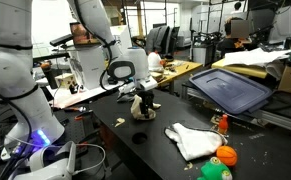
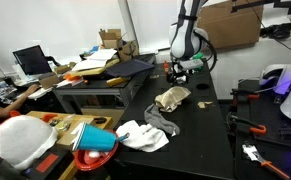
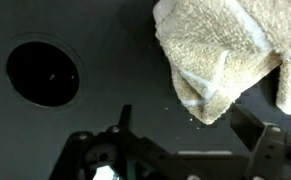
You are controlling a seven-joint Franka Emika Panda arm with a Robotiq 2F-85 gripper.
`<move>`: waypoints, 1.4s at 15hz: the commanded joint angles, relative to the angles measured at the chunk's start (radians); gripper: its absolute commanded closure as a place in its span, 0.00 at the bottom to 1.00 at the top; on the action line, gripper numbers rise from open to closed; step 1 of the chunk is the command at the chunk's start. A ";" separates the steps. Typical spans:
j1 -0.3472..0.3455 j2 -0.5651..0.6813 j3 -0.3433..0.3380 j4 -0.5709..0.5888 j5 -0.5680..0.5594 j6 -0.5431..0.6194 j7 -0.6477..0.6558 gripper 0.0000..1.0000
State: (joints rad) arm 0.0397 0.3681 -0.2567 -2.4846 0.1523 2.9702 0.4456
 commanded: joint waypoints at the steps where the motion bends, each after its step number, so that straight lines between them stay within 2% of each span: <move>1: 0.032 0.003 -0.017 -0.011 -0.015 0.019 0.006 0.00; 3: 0.041 0.016 -0.019 -0.004 -0.017 0.021 0.007 0.00; 4: 0.056 0.024 -0.032 -0.002 -0.025 0.028 0.014 0.08; 5: 0.074 0.030 -0.050 -0.003 -0.036 0.038 0.021 0.28; 9: 0.151 0.050 -0.134 -0.005 -0.074 0.076 0.030 0.57; 14: 0.217 0.040 -0.195 -0.022 -0.070 0.111 0.022 0.95; 15: 0.226 0.036 -0.203 -0.024 -0.067 0.117 0.019 1.00; 21: 0.272 -0.040 -0.242 -0.061 -0.063 0.136 -0.002 0.99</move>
State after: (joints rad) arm 0.2665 0.4126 -0.4525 -2.4865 0.0941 3.0870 0.4526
